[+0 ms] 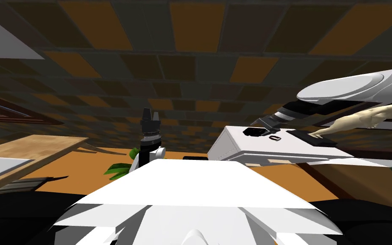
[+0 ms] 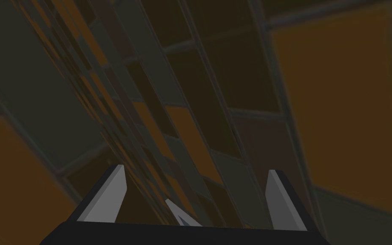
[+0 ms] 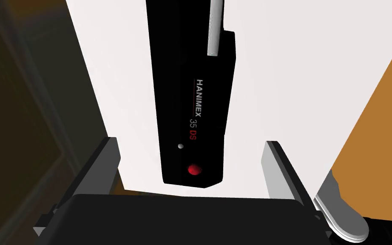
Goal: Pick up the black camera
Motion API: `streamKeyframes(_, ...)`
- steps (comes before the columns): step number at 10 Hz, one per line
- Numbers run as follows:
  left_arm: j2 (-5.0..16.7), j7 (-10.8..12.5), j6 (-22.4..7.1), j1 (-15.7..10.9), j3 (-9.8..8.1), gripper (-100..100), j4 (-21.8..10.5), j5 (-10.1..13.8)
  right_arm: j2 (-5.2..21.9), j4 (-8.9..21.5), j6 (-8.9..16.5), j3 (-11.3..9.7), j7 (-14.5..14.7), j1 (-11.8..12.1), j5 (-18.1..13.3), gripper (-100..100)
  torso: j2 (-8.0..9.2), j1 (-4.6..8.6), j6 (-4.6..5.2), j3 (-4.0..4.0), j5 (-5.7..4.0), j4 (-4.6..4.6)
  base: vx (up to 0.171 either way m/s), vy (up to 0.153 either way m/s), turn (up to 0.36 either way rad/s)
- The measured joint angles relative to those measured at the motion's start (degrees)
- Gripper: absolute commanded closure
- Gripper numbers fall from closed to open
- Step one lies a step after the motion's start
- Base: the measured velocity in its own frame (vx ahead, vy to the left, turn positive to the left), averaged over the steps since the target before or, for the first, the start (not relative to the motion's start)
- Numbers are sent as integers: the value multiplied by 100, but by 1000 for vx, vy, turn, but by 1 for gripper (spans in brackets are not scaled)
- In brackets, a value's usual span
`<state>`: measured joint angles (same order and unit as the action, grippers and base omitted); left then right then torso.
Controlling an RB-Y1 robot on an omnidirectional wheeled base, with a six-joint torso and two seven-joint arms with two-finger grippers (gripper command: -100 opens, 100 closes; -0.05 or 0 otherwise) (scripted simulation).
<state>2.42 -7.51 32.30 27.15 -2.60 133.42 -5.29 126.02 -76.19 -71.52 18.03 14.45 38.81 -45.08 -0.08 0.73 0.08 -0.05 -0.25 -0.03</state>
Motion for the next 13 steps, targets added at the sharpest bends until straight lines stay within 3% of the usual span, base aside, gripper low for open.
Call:
streamKeyframes(1,-1,0,0,0,1,0,0,0,10,14,-13,-1,21,4,2,0,6,-35,-1,3,7,1,3,-14,1)
streamKeyframes(2,-1,0,0,0,1,0,0,0,8,12,-12,-2,19,4,2,-100,11,-59,-1,6,15,3,-29,10,182)
streamKeyframes(5,-2,0,0,-2,3,0,0,0,-212,493,-83,-119,264,165,40,-100,41,-90,-5,24,23,9,-79,38,299)
streamKeyframes(9,-2,0,0,-2,2,0,0,0,-695,968,-253,-442,361,-15,-175,-100,42,-91,-5,25,24,10,-69,39,217)
streamKeyframes(10,-2,0,0,-1,2,0,0,0,-738,1051,-251,-466,379,17,-175,-100,36,-85,1,22,23,10,-11,10,-33)
streamKeyframes(11,-1,0,0,0,1,0,0,0,-663,1197,-240,-417,485,211,-25,-100,26,-77,1,16,22,8,-21,16,157)
streamKeyframes(13,-2,0,0,-2,2,0,0,0,-886,1419,-323,-544,576,105,-147,-100,29,-81,-6,17,22,7,-43,29,212)
